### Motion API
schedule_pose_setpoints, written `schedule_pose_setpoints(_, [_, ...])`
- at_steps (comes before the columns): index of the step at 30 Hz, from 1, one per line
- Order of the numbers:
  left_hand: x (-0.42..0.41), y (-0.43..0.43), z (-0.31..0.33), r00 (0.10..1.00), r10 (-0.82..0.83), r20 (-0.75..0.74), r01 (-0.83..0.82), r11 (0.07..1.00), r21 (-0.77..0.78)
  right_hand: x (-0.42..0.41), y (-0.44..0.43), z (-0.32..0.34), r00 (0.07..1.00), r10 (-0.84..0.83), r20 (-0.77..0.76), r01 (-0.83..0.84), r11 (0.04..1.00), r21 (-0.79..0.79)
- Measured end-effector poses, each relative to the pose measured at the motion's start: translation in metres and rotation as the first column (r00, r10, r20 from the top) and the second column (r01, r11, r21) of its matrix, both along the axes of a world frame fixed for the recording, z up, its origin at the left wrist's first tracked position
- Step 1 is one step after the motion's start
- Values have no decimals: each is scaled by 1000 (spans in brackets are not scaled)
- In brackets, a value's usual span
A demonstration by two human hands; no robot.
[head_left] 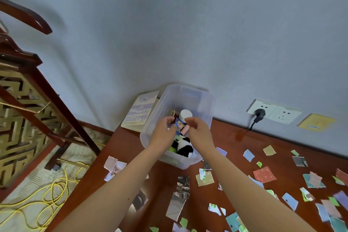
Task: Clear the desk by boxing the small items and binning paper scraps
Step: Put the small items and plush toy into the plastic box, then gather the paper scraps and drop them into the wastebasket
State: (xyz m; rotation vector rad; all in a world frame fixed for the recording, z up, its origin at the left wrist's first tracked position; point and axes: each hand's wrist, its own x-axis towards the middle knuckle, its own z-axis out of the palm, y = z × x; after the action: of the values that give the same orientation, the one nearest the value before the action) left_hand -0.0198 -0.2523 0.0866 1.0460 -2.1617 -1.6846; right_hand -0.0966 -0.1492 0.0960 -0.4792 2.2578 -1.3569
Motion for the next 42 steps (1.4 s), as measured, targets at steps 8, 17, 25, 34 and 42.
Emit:
schedule_pose_setpoints(8, [34, 28, 9, 997, -74, -27, 73, 997, -38, 34, 35, 10, 996, -76, -43, 73, 995, -71])
schedule_pose_setpoints(17, [61, 48, -1, 957, -151, 249, 225, 927, -301, 45, 74, -15, 988, -120, 101, 118, 993, 32])
schedule_pose_setpoints(25, [70, 47, -11, 917, -153, 368, 342, 777, -529, 51, 69, -32, 981, 36, 191, -49, 997, 64])
schedule_pose_setpoints(34, [65, 56, -12, 952, -87, 293, 251, 770, -587, 51, 75, -16, 973, 180, 142, -188, 981, 49])
schedule_pose_setpoints(42, [56, 98, 7, 950, -241, -200, 176, 939, -295, 39, 96, -15, 994, -19, 103, 20, 1000, -5])
